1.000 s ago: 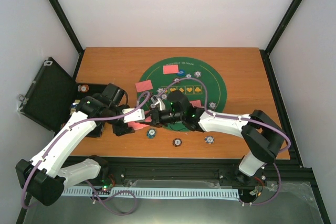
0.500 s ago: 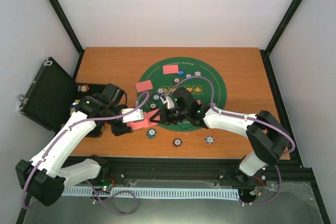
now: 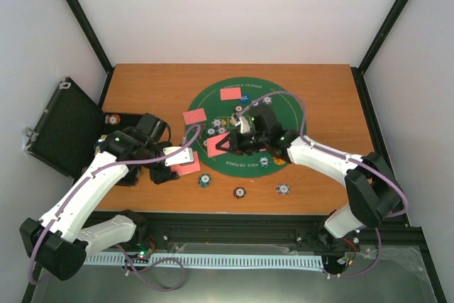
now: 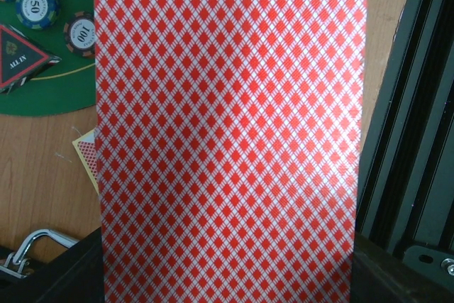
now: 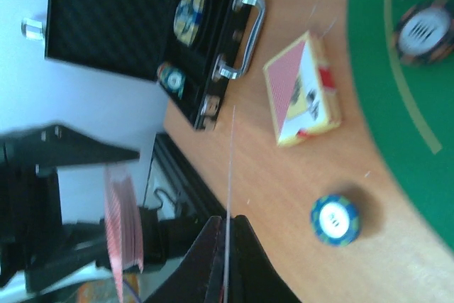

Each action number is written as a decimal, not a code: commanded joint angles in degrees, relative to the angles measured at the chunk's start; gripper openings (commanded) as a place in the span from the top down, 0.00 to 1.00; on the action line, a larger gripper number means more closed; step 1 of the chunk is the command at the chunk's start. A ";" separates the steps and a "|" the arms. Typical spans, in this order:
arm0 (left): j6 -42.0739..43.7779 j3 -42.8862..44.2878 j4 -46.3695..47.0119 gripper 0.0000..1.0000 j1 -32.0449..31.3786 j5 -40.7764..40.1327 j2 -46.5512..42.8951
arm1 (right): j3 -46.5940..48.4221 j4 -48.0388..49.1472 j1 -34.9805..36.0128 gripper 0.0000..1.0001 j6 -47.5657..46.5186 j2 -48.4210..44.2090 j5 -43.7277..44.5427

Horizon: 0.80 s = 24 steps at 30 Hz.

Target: Distribute texas hold em gaming equipment

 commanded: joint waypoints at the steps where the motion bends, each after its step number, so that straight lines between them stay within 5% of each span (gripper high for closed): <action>1: 0.60 2.01 -0.88 0.89 0.05 1.01 -2.09 | 7.39 -6.42 -5.45 0.97 -6.93 4.03 -1.76; 20: -0.26 2.47 -2.52 0.88 0.05 2.15 -2.77 | 73.72 -30.17 -6.92 0.97 -14.60 62.18 -2.61; 24: -0.10 2.19 -2.44 0.89 0.05 2.18 -2.78 | 82.89 -35.84 -7.69 0.83 -14.93 67.06 -2.04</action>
